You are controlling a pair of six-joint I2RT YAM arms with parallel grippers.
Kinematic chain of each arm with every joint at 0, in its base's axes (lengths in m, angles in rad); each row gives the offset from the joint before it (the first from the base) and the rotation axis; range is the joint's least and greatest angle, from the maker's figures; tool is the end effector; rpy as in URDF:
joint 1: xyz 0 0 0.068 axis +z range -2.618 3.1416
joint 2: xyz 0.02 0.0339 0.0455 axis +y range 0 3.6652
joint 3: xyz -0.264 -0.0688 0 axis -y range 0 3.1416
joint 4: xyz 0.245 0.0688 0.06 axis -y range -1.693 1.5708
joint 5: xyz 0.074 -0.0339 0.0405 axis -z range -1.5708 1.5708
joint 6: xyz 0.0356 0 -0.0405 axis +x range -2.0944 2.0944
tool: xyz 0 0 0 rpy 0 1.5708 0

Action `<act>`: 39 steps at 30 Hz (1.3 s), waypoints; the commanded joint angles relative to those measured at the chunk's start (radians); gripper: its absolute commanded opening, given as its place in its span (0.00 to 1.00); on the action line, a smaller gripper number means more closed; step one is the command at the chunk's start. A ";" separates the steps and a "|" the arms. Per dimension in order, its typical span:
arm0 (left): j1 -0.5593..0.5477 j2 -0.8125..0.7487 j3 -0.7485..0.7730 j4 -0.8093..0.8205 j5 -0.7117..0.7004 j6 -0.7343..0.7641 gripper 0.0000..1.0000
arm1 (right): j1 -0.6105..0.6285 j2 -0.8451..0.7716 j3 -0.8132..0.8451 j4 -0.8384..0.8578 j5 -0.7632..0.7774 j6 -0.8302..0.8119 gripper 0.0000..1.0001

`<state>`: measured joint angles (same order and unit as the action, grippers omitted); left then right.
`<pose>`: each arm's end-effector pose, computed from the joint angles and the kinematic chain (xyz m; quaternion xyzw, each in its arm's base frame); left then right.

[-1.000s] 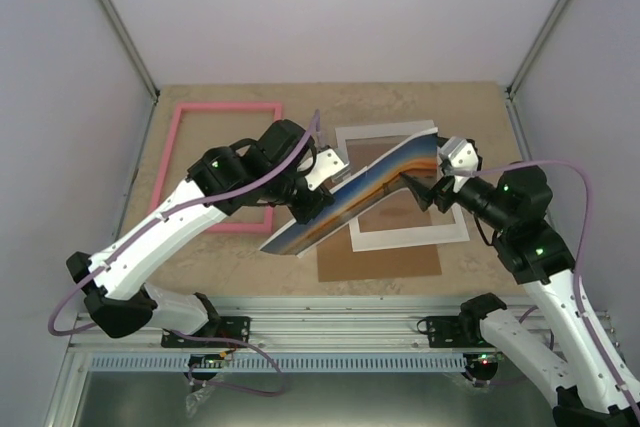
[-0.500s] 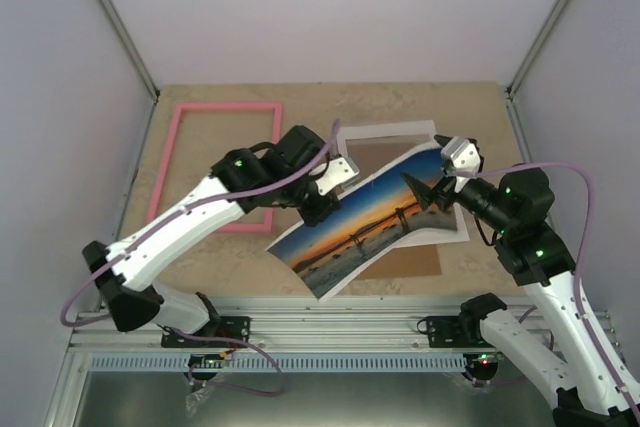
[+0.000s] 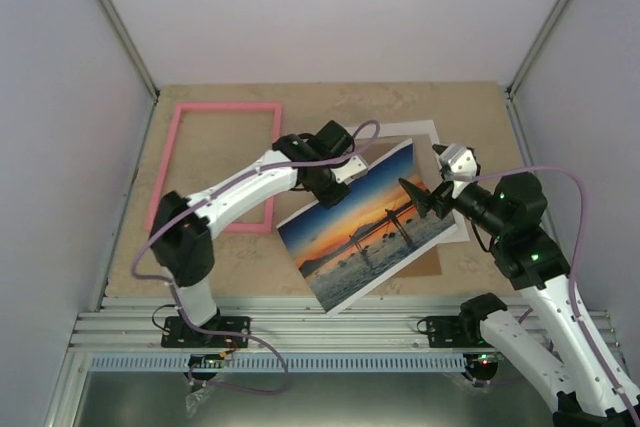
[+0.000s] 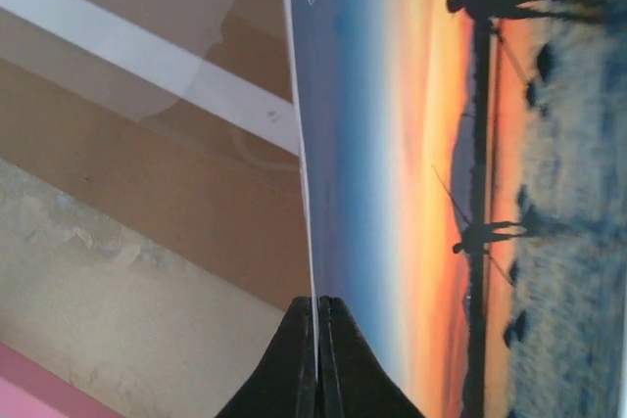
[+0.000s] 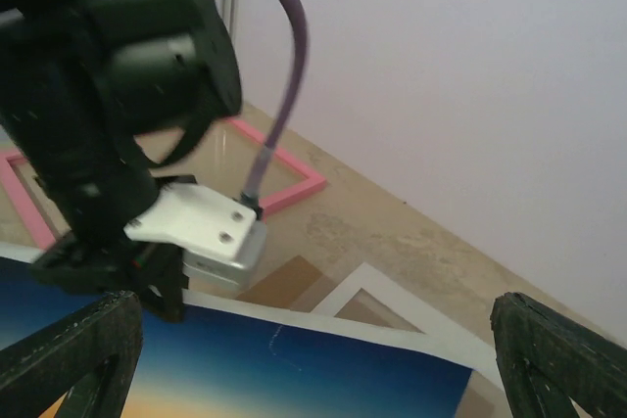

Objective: Take the photo out of the frame

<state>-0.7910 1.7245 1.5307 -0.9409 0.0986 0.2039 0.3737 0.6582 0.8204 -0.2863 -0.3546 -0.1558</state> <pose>0.2497 -0.2575 0.2869 0.4747 0.8519 -0.1086 0.1929 0.1350 0.0662 0.3605 -0.3057 0.6816 0.2023 0.6333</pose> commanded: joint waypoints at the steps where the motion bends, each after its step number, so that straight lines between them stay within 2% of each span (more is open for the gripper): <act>1: 0.016 0.118 0.040 0.036 -0.090 0.044 0.00 | 0.004 -0.009 -0.039 -0.015 0.025 0.065 0.97; 12: 0.060 0.319 0.117 0.142 -0.213 0.119 0.01 | 0.004 0.051 -0.115 -0.048 0.066 0.208 0.98; 14: 0.074 0.346 0.136 0.164 -0.219 0.132 0.05 | 0.004 0.060 -0.133 -0.042 0.078 0.233 0.98; 16: 0.083 0.372 0.162 0.174 -0.217 0.141 0.09 | 0.004 0.073 -0.147 -0.042 0.088 0.256 0.98; 18: 0.085 0.389 0.180 0.191 -0.217 0.150 0.18 | 0.003 0.086 -0.152 -0.042 0.091 0.274 0.98; 22: 0.088 0.396 0.197 0.235 -0.207 0.141 0.27 | 0.003 0.098 -0.161 -0.049 0.131 0.307 0.98; 27: 0.102 0.344 0.136 0.314 -0.239 0.076 0.45 | 0.002 0.108 -0.158 -0.069 0.156 0.328 0.98; 32: 0.131 0.235 0.047 0.385 -0.270 -0.039 0.66 | 0.002 0.115 -0.163 -0.063 0.163 0.346 0.98; 35: 0.133 0.173 0.036 0.343 -0.295 -0.138 0.74 | 0.002 0.129 -0.157 -0.068 0.170 0.355 0.98; 39: 0.133 0.046 -0.055 0.331 -0.281 -0.318 0.84 | 0.002 0.171 -0.140 -0.079 0.190 0.361 0.98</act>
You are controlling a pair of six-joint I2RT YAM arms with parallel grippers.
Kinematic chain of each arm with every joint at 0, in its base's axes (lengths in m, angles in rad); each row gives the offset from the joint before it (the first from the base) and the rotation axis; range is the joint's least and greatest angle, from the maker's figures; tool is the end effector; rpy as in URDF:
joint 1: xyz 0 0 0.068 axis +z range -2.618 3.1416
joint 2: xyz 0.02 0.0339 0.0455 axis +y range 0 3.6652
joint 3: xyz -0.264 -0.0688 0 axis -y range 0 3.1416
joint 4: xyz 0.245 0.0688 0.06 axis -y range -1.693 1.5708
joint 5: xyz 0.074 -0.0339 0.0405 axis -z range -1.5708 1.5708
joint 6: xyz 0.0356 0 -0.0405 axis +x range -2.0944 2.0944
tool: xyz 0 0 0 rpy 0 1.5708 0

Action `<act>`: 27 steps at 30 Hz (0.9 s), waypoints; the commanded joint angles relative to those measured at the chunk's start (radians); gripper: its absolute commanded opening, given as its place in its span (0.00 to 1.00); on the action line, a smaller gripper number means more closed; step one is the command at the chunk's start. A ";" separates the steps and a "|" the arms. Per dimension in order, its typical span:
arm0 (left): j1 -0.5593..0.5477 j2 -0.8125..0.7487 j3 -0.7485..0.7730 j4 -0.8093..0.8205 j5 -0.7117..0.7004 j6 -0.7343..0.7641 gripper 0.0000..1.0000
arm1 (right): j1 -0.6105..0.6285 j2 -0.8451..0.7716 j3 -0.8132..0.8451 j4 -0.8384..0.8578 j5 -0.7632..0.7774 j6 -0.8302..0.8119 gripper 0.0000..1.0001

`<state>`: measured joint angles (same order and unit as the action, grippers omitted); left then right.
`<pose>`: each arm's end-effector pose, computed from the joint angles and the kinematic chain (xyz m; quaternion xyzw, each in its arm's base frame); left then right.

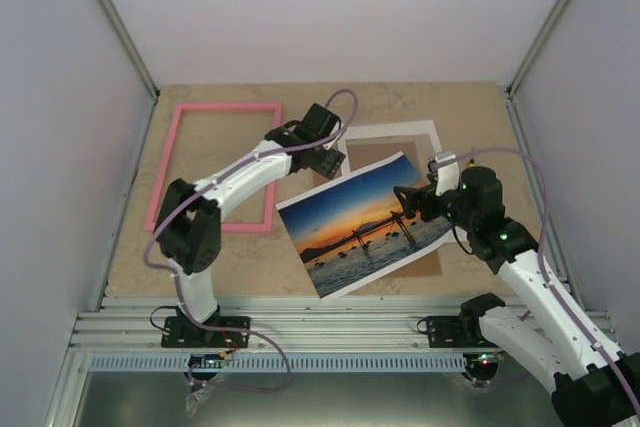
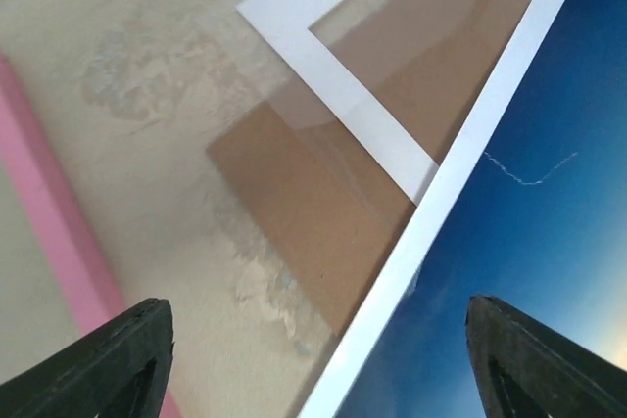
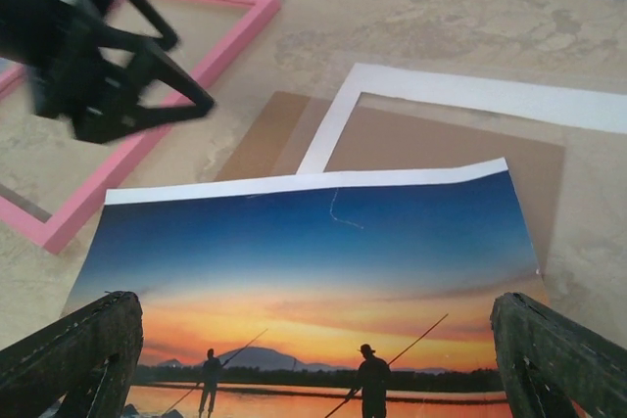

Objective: Take the photo out of the frame

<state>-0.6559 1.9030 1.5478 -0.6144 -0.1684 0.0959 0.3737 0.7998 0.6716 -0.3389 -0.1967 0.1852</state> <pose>0.3352 -0.2504 0.2441 0.3262 0.8945 -0.0043 0.3058 0.1687 0.0736 0.2820 -0.1310 0.8388 0.2243 0.4784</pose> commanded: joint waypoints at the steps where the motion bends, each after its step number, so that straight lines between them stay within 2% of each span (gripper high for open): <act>1: -0.001 -0.168 -0.101 -0.003 -0.016 -0.256 0.86 | 0.002 0.043 0.016 -0.031 0.035 0.019 0.98; 6: 0.012 -0.332 -0.280 -0.016 0.066 -0.464 0.93 | -0.015 0.156 0.072 -0.079 0.054 0.015 0.98; 11: 0.041 -0.463 -0.441 -0.002 0.137 -0.568 0.97 | -0.078 0.317 0.126 -0.118 0.031 0.004 0.96; 17: 0.112 -0.579 -0.519 -0.033 0.112 -0.550 1.00 | -0.190 0.485 0.164 -0.121 -0.032 -0.004 0.84; 22: 0.169 -0.657 -0.544 -0.039 0.014 -0.516 1.00 | -0.244 0.584 0.164 -0.088 -0.020 -0.018 0.76; 27: 0.180 -0.697 -0.554 0.013 -0.089 -0.439 1.00 | -0.292 0.645 0.160 -0.055 -0.041 -0.035 0.66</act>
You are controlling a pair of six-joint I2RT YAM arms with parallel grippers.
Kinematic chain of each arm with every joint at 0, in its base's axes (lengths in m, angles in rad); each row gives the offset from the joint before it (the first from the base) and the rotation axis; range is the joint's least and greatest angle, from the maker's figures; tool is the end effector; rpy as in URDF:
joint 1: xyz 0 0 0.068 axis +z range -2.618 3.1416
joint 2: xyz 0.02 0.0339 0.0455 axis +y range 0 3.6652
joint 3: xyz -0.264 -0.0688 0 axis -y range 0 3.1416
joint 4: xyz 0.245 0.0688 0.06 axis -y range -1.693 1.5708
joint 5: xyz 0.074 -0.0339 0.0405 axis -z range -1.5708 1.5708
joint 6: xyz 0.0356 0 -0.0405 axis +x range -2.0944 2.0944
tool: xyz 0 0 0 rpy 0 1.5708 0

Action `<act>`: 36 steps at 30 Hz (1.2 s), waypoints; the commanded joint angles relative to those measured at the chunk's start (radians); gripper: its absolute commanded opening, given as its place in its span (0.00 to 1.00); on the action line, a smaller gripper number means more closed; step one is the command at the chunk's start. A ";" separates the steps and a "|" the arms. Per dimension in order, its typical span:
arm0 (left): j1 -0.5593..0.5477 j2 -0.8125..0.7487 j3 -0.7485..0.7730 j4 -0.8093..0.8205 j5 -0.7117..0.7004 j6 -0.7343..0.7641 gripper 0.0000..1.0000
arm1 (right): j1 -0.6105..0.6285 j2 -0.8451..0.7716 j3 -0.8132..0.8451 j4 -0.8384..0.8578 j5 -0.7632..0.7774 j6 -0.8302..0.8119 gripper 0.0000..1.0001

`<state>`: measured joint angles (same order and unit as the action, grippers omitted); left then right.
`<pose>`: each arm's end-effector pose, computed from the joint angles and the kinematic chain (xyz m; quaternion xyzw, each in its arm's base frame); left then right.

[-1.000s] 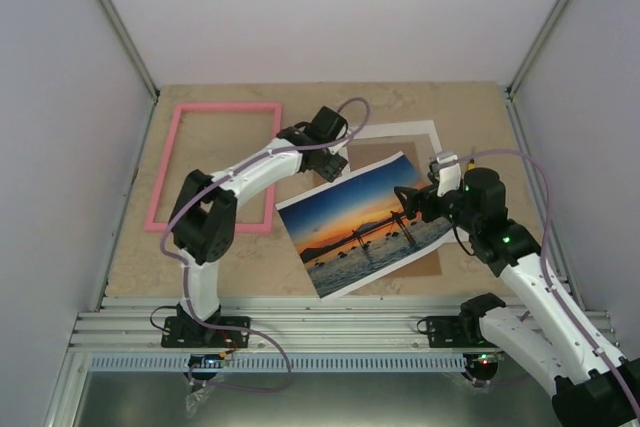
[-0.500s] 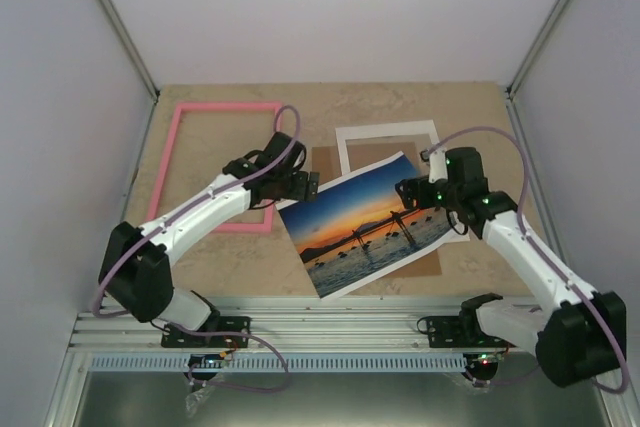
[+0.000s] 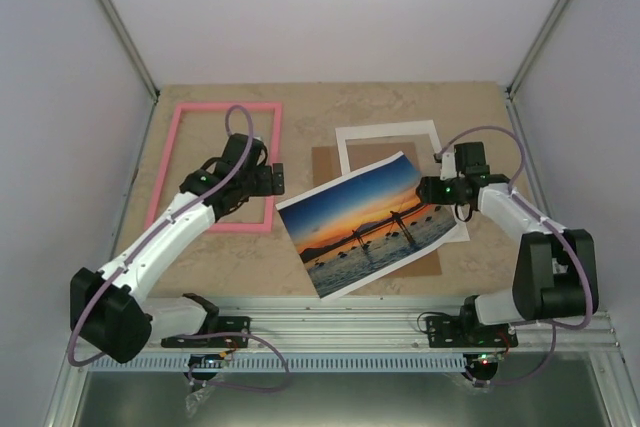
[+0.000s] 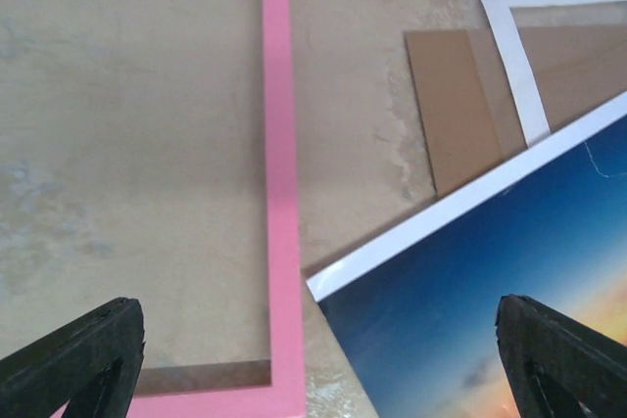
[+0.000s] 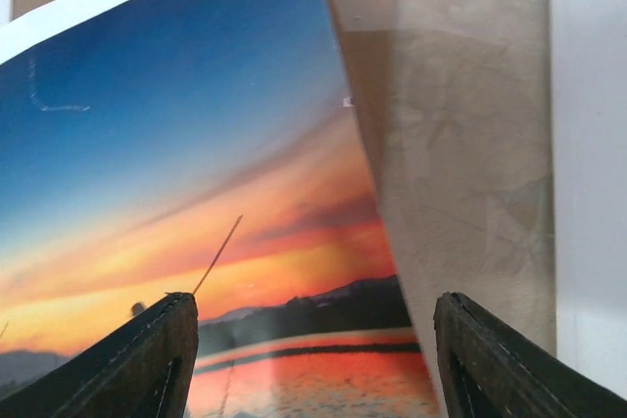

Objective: Take the photo out of the frame

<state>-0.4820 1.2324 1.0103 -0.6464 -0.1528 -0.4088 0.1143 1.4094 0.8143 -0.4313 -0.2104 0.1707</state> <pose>0.2285 -0.1134 0.2837 0.0080 0.9366 -0.0831 0.3404 0.2678 0.0382 0.1933 -0.0012 0.9583 0.1381 0.2503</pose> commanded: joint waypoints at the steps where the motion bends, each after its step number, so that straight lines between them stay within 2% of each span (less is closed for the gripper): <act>1: 0.007 -0.032 -0.022 0.061 -0.133 0.080 1.00 | -0.039 0.052 0.019 0.042 -0.036 -0.025 0.65; 5: 0.014 -0.042 -0.039 0.124 -0.195 0.137 1.00 | -0.068 0.088 0.022 0.056 -0.073 -0.042 0.53; 9: 0.021 -0.076 -0.101 0.219 -0.201 0.141 1.00 | -0.086 0.113 0.021 0.064 -0.098 -0.054 0.44; 16: 0.034 -0.081 -0.107 0.225 -0.181 0.140 1.00 | -0.103 0.105 0.000 0.079 -0.115 -0.065 0.14; 20: 0.036 -0.082 -0.106 0.225 -0.174 0.137 1.00 | -0.117 0.067 -0.025 0.095 -0.116 -0.053 0.01; 28: 0.040 -0.078 -0.103 0.228 -0.154 0.133 1.00 | -0.182 -0.021 -0.120 0.153 -0.151 0.010 0.00; 36: 0.045 -0.085 -0.106 0.226 -0.156 0.122 1.00 | -0.212 -0.097 -0.235 0.238 -0.200 0.141 0.00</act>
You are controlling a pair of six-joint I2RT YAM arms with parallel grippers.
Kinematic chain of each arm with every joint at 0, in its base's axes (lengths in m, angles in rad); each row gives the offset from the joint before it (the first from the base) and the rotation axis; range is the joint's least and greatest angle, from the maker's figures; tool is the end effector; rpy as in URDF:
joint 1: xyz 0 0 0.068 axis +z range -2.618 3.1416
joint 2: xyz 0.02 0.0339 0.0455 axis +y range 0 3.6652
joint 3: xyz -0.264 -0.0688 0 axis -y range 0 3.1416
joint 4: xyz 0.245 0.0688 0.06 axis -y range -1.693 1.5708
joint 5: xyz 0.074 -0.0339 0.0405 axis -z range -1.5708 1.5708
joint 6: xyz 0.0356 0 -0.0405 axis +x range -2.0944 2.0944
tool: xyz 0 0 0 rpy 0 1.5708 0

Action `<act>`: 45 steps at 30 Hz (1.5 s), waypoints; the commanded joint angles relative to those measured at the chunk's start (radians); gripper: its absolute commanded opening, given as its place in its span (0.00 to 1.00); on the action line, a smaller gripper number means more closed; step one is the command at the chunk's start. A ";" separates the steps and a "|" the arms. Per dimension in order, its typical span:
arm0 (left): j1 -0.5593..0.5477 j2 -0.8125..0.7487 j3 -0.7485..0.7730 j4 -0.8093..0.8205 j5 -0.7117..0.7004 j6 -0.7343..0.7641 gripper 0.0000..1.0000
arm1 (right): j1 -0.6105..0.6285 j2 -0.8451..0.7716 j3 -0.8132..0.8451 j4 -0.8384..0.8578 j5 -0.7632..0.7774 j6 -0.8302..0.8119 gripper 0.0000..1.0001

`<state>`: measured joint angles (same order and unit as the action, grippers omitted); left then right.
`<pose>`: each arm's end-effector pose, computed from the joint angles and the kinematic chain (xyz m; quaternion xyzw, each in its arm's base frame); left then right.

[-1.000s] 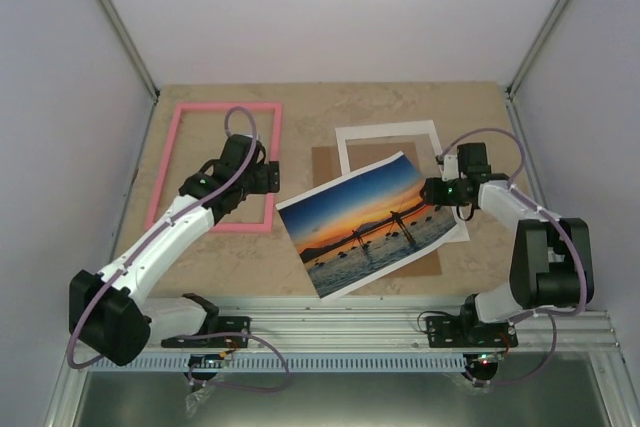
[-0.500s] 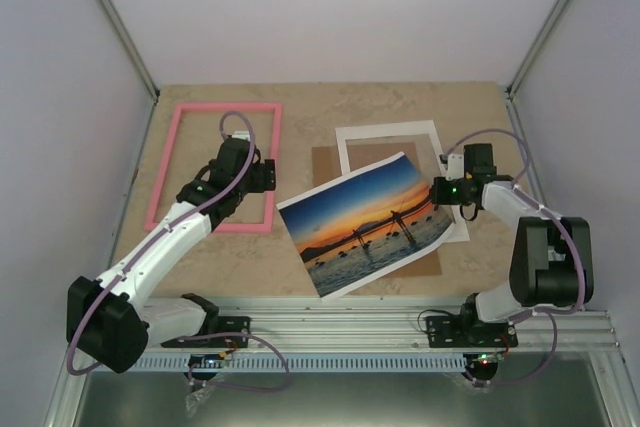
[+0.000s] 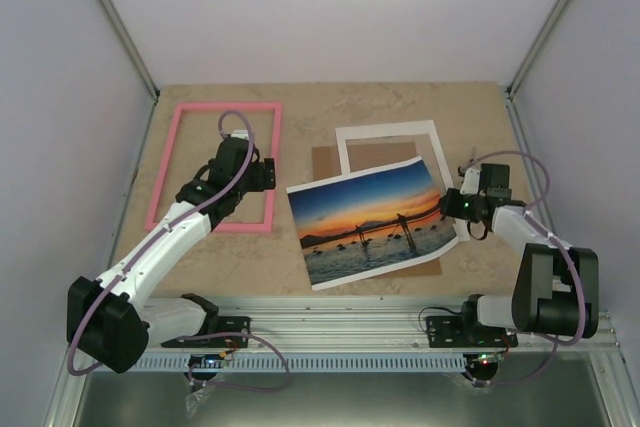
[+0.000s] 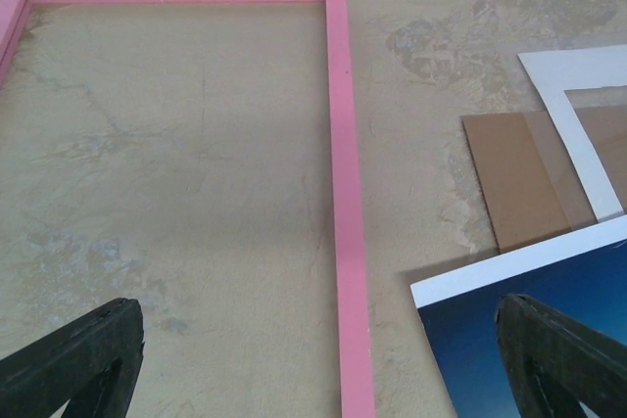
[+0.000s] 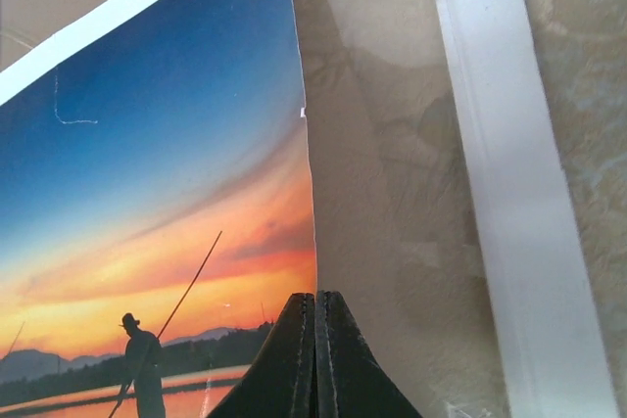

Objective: Take the photo out of the frame

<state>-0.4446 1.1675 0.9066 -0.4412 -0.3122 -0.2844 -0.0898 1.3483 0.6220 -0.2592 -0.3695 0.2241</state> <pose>0.2312 -0.0981 0.2814 0.0065 0.8985 -0.0164 0.4387 0.2442 -0.0091 0.1638 0.0948 0.9379 0.1945 0.2711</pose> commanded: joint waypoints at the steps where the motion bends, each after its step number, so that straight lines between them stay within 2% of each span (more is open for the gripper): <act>1: 0.009 -0.021 -0.003 0.019 0.002 -0.005 1.00 | -0.008 -0.046 -0.058 0.078 -0.049 0.109 0.00; 7: 0.012 -0.033 -0.007 0.024 0.016 -0.030 1.00 | -0.008 -0.117 -0.143 0.138 -0.058 0.198 0.01; 10: 0.012 -0.044 -0.014 0.030 0.035 -0.053 1.00 | -0.008 -0.148 -0.160 0.122 -0.061 0.207 0.04; 20: 0.012 -0.159 -0.002 0.012 0.062 -0.160 1.00 | -0.008 -0.316 -0.189 0.031 -0.048 0.243 0.31; 26: 0.012 -0.282 0.017 0.007 0.003 -0.205 1.00 | -0.008 -0.523 -0.124 -0.076 0.030 0.244 0.57; 30: 0.012 -0.378 0.056 -0.003 -0.071 -0.181 1.00 | -0.009 -0.687 -0.010 -0.106 0.099 0.208 0.80; 34: 0.012 -0.477 0.112 0.017 -0.156 -0.130 1.00 | -0.008 -0.786 0.122 -0.118 0.202 0.138 0.96; 40: 0.012 -0.617 0.125 0.132 -0.252 -0.034 1.00 | -0.008 -0.861 0.236 -0.107 0.316 0.051 0.98; 45: 0.012 -0.702 0.095 0.207 -0.323 0.014 1.00 | -0.008 -0.910 0.246 -0.060 0.350 0.001 0.98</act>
<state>-0.4381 0.5076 1.0233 -0.3206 -0.5411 -0.3336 -0.0944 0.4683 0.8597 -0.3447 -0.0925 0.2893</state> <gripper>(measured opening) 0.995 0.976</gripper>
